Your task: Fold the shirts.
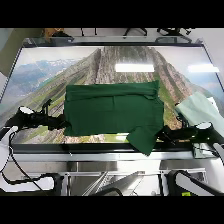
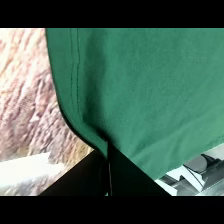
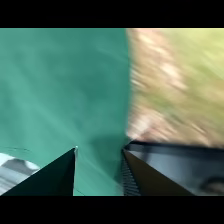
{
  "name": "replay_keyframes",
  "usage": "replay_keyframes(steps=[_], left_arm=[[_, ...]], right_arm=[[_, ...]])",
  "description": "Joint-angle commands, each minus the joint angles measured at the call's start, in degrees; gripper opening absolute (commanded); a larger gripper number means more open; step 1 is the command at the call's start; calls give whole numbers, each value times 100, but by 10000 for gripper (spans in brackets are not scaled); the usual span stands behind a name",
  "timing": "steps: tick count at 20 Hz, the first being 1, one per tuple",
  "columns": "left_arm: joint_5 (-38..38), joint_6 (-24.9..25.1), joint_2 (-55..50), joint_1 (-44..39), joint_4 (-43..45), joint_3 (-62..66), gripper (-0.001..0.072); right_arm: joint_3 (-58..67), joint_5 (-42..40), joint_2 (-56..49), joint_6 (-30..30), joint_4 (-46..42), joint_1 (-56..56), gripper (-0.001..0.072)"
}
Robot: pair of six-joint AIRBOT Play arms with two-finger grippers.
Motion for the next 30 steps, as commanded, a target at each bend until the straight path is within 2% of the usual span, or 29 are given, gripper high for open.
replay_keyframes(steps=[1,2,3,4,5,8,10,12,15,18,20,24,30], left_arm=[[-52,9,7,-9,-2,15,13],[-111,7,7,-9,50,52,12],[-219,-2,7,-7,153,116,12],[-372,-92,20,-9,361,212,12],[-490,-254,68,-9,645,275,12],[-570,-835,490,-7,1696,120,12],[-656,-1010,782,46,2020,-243,12],[-837,-1008,938,247,1985,-667,12],[-1069,-1008,1069,634,1891,-970,12],[-992,-942,1279,715,1178,-485,12],[-809,-894,1338,557,739,109,12],[-457,-898,841,-33,581,1443,12],[144,-922,-682,-446,581,2796,13]], right_arm=[[13,-326,-396,-940,874,236,286],[57,-216,-374,-1075,938,236,76],[120,-90,-306,-1073,914,229,22],[164,13,-190,-1047,844,225,22],[173,59,-13,-780,597,225,21],[118,393,619,450,-817,227,21],[-48,734,1156,1126,-1445,227,20],[-245,918,1740,1405,-1648,227,20],[-146,811,2472,1401,-1582,227,20],[439,63,2599,658,-1064,229,20],[850,-505,2221,66,-481,238,20],[1696,-1084,612,-1408,1250,240,20],[2699,-1432,-1668,-3220,3082,304,21]])
